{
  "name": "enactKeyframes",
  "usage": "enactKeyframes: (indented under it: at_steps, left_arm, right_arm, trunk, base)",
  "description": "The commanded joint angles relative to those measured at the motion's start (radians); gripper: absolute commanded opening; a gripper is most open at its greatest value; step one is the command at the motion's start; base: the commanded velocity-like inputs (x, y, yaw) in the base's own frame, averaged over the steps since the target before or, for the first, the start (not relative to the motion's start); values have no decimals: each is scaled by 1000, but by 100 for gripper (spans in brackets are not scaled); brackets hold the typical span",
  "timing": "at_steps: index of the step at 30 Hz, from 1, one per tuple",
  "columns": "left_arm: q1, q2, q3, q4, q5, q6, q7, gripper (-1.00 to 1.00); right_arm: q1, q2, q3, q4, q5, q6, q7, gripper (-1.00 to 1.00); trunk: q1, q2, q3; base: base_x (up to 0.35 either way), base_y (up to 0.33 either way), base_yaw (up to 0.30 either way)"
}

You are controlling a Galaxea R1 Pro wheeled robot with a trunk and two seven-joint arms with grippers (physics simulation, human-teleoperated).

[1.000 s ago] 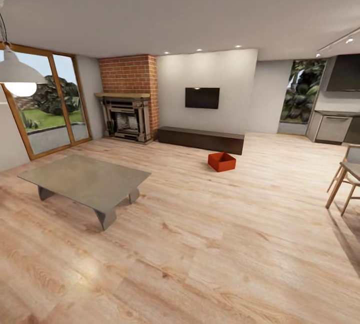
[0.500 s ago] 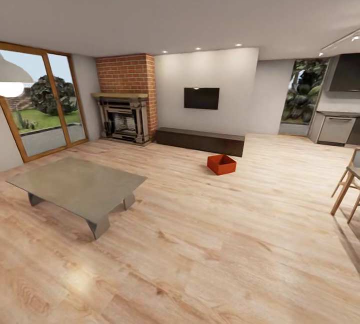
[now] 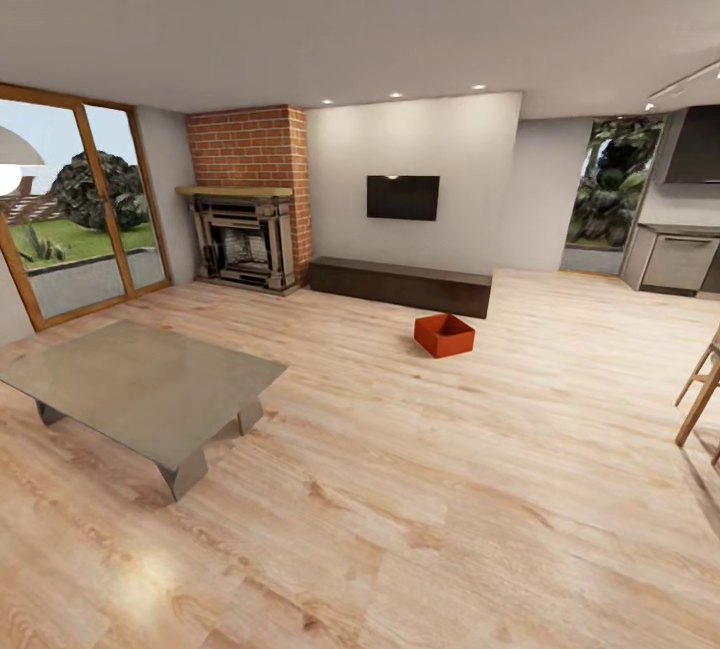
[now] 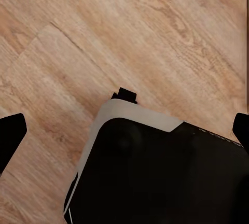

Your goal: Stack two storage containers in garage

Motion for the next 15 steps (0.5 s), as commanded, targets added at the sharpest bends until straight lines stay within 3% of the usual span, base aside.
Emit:
enactKeyframes:
  at_steps: [1,15]
  left_arm:
    - [-1,0,7,0,1,-1,1,100]
    - [-1,-2,7,0,1,-1,1,100]
  right_arm:
    - [-2,0,5,3,0,-6,1,100]
    - [-2,0,5,3,0,-6,1,100]
  trunk:
    - [1,-2,-2]
    - [1,-2,-2]
  base:
    - [315,-2,0]
    - [316,0,0]
